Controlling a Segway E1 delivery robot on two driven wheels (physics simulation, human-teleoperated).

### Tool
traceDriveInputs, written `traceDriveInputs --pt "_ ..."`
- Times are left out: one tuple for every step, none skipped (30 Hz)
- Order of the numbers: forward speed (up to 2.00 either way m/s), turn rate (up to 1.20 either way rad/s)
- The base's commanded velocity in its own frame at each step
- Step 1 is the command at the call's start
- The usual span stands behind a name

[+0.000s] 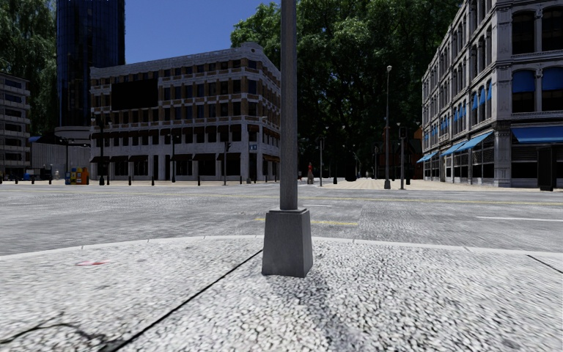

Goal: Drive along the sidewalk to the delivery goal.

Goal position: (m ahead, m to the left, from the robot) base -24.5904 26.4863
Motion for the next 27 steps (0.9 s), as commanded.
traceDriveInputs --pt "0.00 0.00" --pt "0.00 0.00" --pt "0.00 0.00" --pt "0.00 0.00" --pt "0.00 0.00" --pt "0.00 0.00" --pt "0.00 0.00" --pt "0.00 0.00" --pt "0.00 0.00" --pt "0.00 0.00" --pt "0.00 0.00" --pt "0.00 0.00" --pt "0.00 0.00" --pt "0.00 0.00" --pt "0.00 0.00" --pt "0.00 0.00" --pt "0.00 0.00" --pt "0.00 0.00" --pt "0.00 0.00" --pt "0.00 0.00" --pt "0.00 0.00" --pt "0.00 0.00" --pt "0.00 0.00" --pt "0.00 0.00" --pt "0.00 0.00" --pt "0.00 0.00" --pt "0.00 0.00"
